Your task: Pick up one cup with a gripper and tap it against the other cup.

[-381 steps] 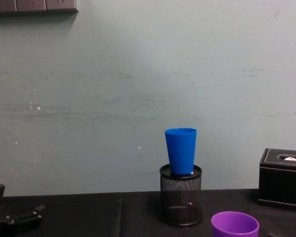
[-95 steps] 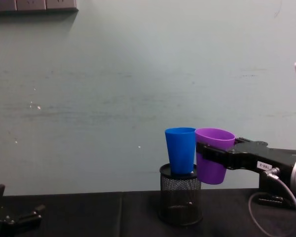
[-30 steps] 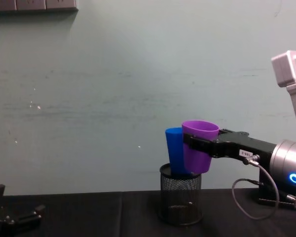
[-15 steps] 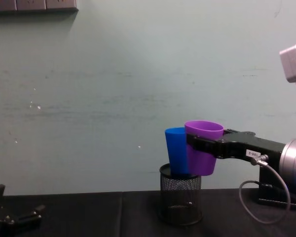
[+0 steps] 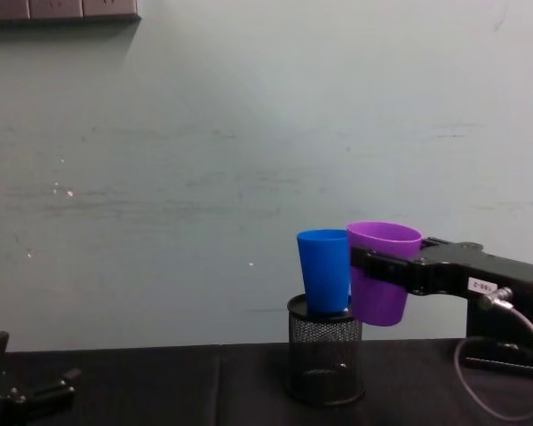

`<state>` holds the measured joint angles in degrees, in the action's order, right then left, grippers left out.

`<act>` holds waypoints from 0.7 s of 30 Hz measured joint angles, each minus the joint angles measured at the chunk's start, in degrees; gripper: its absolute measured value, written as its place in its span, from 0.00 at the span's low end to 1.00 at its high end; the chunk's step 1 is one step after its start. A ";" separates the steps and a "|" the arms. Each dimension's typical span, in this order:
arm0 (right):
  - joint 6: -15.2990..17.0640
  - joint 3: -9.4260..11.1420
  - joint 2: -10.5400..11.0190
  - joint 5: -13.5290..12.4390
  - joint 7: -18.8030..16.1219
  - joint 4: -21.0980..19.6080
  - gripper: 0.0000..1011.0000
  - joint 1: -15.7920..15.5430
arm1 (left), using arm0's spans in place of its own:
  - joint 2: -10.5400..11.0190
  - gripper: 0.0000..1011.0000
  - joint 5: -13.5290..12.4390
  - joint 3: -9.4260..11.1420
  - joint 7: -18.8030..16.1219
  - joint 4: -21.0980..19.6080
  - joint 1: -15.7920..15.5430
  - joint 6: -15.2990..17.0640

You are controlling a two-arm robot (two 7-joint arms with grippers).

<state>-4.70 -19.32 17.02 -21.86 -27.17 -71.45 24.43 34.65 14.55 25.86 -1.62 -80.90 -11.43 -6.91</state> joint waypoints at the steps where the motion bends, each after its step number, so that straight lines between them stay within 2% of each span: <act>1: 0.09 0.04 0.17 -0.09 0.04 -0.31 0.72 -0.26 | 0.00 1.00 0.00 0.00 0.00 0.00 0.00 0.00; 10: 0.77 0.68 2.06 -1.16 0.50 -3.87 0.72 -3.16 | 0.00 1.00 0.00 0.00 0.00 0.00 0.00 0.00; 21: 1.09 1.25 3.73 -2.07 0.59 -6.29 0.72 -5.50 | 0.00 1.00 0.00 0.00 0.00 0.00 0.00 0.00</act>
<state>-3.61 -18.07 20.75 -23.93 -26.58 -77.74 18.93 34.65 14.55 25.86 -1.62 -80.90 -11.43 -6.91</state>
